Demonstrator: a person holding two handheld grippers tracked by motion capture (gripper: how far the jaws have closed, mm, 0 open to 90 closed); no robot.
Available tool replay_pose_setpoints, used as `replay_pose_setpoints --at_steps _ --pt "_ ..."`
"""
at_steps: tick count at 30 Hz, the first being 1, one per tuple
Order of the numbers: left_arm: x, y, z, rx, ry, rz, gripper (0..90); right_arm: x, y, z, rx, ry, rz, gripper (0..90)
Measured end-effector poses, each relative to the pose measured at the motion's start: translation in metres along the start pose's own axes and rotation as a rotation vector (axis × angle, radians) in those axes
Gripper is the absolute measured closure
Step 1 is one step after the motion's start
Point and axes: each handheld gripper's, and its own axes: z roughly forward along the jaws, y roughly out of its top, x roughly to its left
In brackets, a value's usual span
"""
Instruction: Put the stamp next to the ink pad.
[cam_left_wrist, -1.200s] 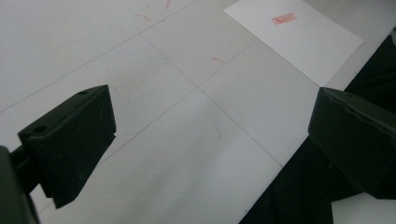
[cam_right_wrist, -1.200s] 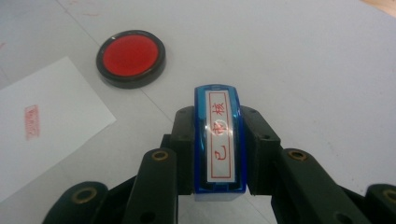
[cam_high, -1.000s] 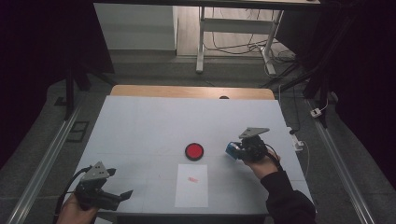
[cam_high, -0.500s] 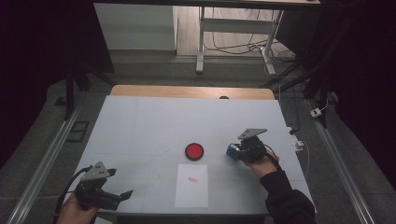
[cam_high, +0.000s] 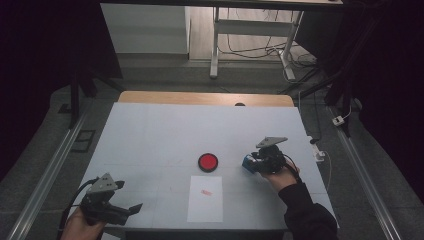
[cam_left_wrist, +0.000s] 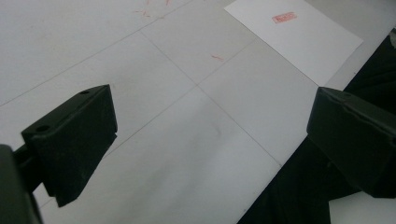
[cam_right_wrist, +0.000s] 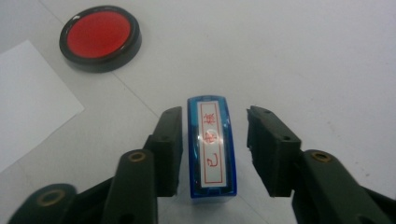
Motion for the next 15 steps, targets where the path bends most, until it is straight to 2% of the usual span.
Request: replay_pose_setpoints --at_steps 7,15 --pt "0.000 0.000 0.000 0.000 -0.001 -0.003 2.0 0.004 0.003 -0.005 -0.009 -0.009 0.001 39.3" --pt "0.001 -0.001 -0.001 -0.002 0.000 -0.006 2.0 0.015 0.005 -0.013 -0.013 -0.006 0.008 26.0"
